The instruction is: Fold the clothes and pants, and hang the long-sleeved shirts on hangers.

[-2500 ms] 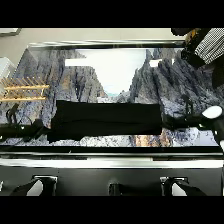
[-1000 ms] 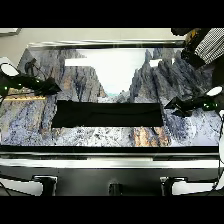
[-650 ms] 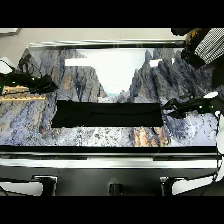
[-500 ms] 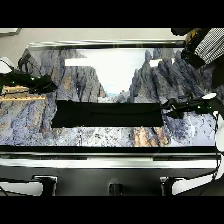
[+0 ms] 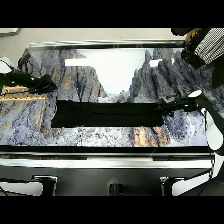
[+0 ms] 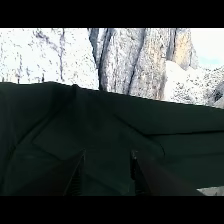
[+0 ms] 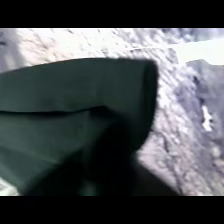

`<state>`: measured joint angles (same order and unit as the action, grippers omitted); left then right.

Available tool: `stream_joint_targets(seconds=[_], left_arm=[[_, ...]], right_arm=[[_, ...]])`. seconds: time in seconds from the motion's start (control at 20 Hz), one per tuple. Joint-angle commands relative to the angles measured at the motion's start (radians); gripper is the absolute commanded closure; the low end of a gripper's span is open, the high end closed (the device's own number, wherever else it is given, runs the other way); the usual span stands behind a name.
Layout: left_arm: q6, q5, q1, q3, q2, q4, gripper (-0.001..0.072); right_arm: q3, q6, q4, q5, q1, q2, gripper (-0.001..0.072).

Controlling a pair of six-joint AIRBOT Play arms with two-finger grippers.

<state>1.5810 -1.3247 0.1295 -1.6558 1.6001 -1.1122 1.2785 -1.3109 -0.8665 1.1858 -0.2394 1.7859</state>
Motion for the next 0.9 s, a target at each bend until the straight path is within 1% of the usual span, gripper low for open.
stream_joint_targets(seconds=[0.0,0.05,0.1,0.2,0.35,0.4,0.5,0.75,0.85], left_arm=[[-0.003,-0.008,0.0,-0.001,0.0,0.0,0.0405],[-0.003,-0.018,0.0,-0.001,0.0,0.0,0.0573],[-0.002,-0.021,-0.003,0.002,0.0,0.001,0.0691],[0.014,-0.018,-0.03,0.024,0.002,0.001,0.0691],[0.049,-0.003,-0.12,0.091,0.022,0.02,0.0691],[0.052,0.03,-0.169,0.12,0.035,0.04,0.0691],[0.074,0.133,-0.278,0.163,0.075,0.129,0.0692],[0.074,0.367,-0.574,0.17,0.227,0.377,0.0692],[0.074,0.432,-0.66,0.16,0.273,0.47,0.0692]], right_arm=[[0.002,-0.029,-0.031,0.001,0.023,-0.018,0.0684],[0.004,-0.04,-0.044,0.002,0.024,-0.04,0.0684],[0.009,-0.066,-0.064,0.006,0.024,-0.069,0.0685],[0.045,-0.127,-0.125,0.049,0.024,-0.122,0.0685],[0.137,-0.206,-0.199,0.179,0.024,-0.19,0.0685],[0.171,-0.223,-0.206,0.219,0.024,-0.213,0.0685],[0.229,-0.247,-0.209,0.285,0.024,-0.254,0.0685],[0.311,-0.333,-0.251,0.378,0.024,-0.352,0.0685],[0.324,-0.354,-0.262,0.387,0.024,-0.392,0.0685]])
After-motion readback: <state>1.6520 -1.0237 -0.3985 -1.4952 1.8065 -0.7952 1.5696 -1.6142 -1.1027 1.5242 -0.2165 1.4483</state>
